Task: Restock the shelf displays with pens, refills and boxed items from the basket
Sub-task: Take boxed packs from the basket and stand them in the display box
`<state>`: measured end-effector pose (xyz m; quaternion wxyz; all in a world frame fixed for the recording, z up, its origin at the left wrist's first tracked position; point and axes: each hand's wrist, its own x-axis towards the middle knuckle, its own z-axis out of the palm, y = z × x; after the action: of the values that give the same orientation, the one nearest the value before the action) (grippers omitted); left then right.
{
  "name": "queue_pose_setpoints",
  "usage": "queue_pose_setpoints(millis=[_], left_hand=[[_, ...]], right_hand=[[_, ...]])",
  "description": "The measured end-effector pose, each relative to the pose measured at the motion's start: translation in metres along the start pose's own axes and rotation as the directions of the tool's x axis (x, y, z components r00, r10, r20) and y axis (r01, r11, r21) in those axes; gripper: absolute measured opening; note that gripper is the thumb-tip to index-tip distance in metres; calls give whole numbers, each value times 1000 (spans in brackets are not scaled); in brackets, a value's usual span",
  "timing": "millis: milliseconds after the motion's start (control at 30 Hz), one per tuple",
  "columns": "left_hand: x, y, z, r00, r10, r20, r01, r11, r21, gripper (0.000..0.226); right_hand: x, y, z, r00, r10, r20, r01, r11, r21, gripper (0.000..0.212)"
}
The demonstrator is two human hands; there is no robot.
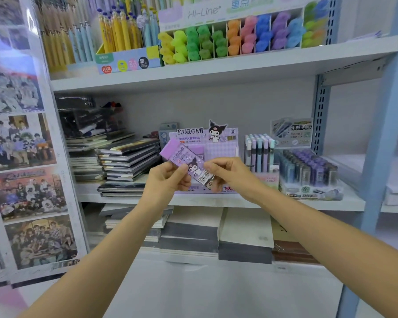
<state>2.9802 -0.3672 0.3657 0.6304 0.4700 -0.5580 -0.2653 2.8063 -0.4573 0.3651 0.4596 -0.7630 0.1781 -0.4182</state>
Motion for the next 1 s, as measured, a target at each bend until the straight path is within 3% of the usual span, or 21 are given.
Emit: queue_pose_setpoints(millis=[133, 300, 400, 467, 567, 633, 667, 833, 1000], left_hand=[[1, -4, 0, 996, 68, 50, -77, 975, 207, 16], [3, -9, 6, 980, 145, 133, -187, 898, 399, 8], [3, -23, 6, 984, 156, 87, -179, 866, 468, 9], [1, -36, 0, 971, 218, 98, -233, 768, 597, 22], [-1, -56, -8, 882, 346, 318, -450, 427, 784, 44], [-1, -71, -11, 846, 284, 450, -514, 213, 831, 63], [-1, -78, -12, 861, 221, 459, -496, 159, 853, 71], [3, -97, -12, 900, 139, 414, -426, 68, 902, 81], [7, -97, -3, 901, 177, 396, -414, 75, 907, 77]], right_hand=[[6, -8, 0, 996, -23, -88, 4, 978, -208, 28], [17, -14, 2, 997, -80, -11, 78, 990, -116, 35], [25, -16, 2, 992, -81, -95, 66, 988, -143, 30], [31, -15, 0, 965, -101, -244, 64, 986, -153, 23], [41, -11, -3, 889, -149, -433, 81, 982, -171, 15], [47, -4, -3, 876, -183, -446, 70, 964, -258, 17], [50, 1, -2, 882, -188, -432, 56, 952, -301, 18], [64, 26, 2, 905, -174, -389, 3, 915, -403, 20], [77, 37, 3, 940, -168, -295, 5, 876, -483, 20]])
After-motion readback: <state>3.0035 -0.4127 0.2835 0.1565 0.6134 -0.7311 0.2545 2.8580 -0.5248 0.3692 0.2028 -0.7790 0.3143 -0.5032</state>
